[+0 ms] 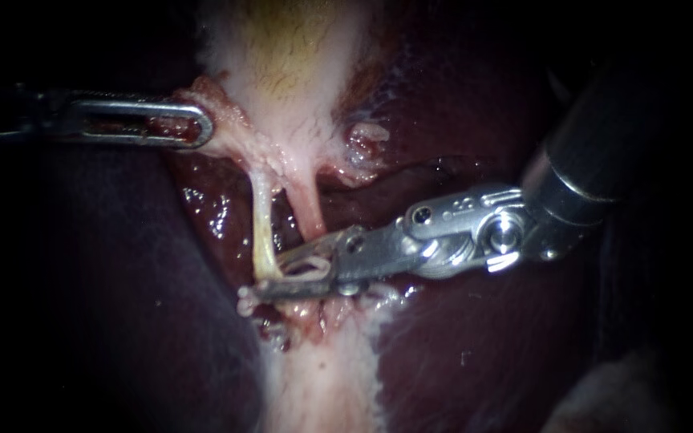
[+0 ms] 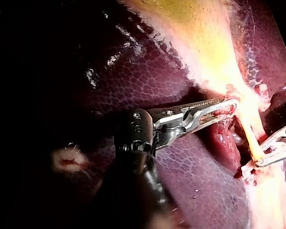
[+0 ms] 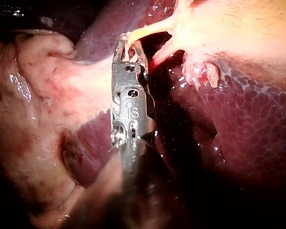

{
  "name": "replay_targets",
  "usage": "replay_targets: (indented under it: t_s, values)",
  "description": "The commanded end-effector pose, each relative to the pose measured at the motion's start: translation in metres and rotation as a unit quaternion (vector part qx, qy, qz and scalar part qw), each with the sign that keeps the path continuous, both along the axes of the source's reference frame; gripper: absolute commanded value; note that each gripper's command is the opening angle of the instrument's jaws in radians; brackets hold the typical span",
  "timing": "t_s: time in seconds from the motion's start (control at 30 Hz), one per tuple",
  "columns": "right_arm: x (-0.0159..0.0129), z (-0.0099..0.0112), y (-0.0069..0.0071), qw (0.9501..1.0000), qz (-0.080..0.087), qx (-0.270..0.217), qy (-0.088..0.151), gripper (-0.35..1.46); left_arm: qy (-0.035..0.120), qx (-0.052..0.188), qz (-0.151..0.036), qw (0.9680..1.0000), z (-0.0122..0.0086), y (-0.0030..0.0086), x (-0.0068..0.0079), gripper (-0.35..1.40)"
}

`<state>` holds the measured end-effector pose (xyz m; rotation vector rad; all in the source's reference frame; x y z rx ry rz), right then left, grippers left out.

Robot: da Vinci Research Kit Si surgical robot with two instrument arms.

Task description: Clipping second clip left tube

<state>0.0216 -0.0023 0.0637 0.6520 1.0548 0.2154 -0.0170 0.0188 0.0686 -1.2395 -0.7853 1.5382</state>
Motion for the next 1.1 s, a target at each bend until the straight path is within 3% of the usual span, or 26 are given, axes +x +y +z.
replay_targets:
  t_s: [0.03,0.77,0.83,0.93,1.1]
  values:
    - [0.0,0.0,0.0,1.0,0.0,0.0,0.0,-0.07,0.0,0.0,0.0,1.0,0.0,0.0,0.0,-0.35]
    - [0.0,0.0001,0.0,1.0,0.0,0.0,0.0,-0.02,0.0,0.0,0.0,1.0,0.0,0.0,0.0001,-0.35]
    - [0.0,0.0001,0.0001,1.0,0.001,0.0,0.001,0.09,0.0,0.0,0.0,1.0,0.0,0.0,0.0001,-0.35]
    - [0.0005,0.0005,0.0002,0.9999,0.007,0.001,0.008,0.38,0.0,0.0,0.0,1.0,0.0,0.0,0.0001,-0.35]
    - [0.001,0.0017,-0.0002,0.9996,0.022,-0.006,0.014,0.49,0.0,0.0,0.0,1.0,-0.0001,0.0,0.0002,-0.35]
